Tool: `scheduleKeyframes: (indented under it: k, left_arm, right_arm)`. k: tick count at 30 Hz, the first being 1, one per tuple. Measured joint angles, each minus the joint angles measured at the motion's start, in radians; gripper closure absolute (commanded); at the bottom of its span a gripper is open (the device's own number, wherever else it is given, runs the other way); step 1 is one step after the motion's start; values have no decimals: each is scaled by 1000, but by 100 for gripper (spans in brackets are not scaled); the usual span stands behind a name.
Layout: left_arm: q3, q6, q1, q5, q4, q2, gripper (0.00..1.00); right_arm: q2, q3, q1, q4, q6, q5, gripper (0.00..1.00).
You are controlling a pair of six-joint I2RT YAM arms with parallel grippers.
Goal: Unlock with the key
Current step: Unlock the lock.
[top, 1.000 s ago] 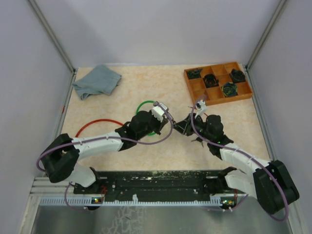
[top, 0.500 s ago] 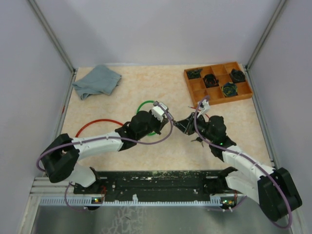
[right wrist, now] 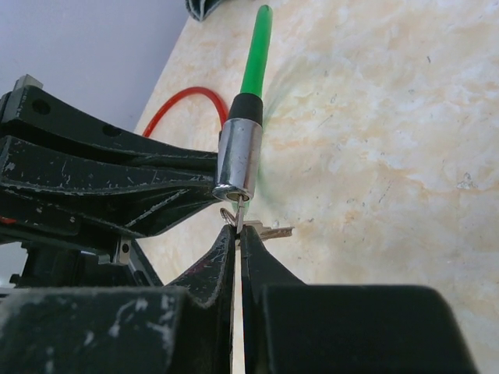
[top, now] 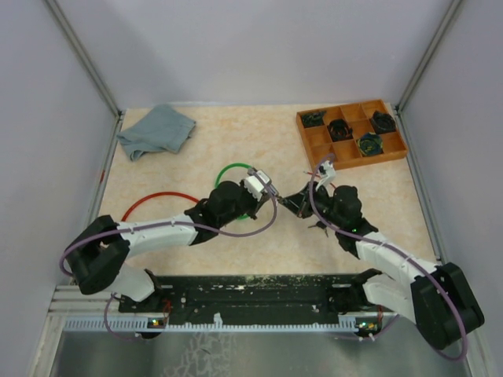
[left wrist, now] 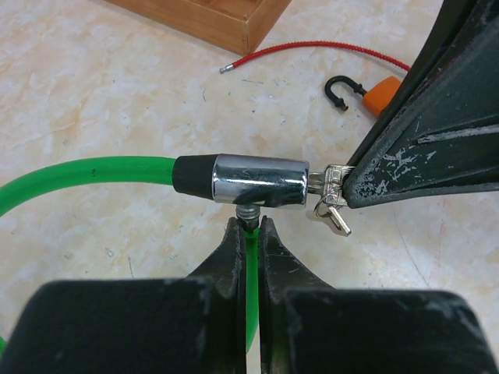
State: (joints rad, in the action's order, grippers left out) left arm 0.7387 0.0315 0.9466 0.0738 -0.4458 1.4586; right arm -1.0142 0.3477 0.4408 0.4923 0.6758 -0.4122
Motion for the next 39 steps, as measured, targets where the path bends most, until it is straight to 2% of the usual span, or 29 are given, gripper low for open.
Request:
scheduleKeyframes:
  k: [5,9,16,24,27,30,32,39]
  left_arm:
    - [-32,58,5,-2,-16,-2,100]
    - [-95,86,11,31,-111,-18,100]
    - [-271,127,18,68,-448,-79,100]
    - [-285,190,26,92,-637,-79,100]
    - [-296,194,38,103,-670,-78,100]
    - [-301,185,51,120,-678,-75,100]
    - [-301,173,61,125,-674,-74,100]
    - [-284,127,69,153,-573,-73,100]
  right_arm:
    - [-59,0,0,27,15,-37,100]
    - [-105,-1,0,98,116,-68,100]
    - [-202,-34,0,386,460,-133,100]
    - [-251,-49,0,603,815,-142,100]
    - [-242,-66,0,622,866,-135,87]
    - [-195,-65,-1,555,842,-126,75]
    - [-143,-47,-1,451,761,-125,70]
    - [93,89,-2,2,277,-70,61]
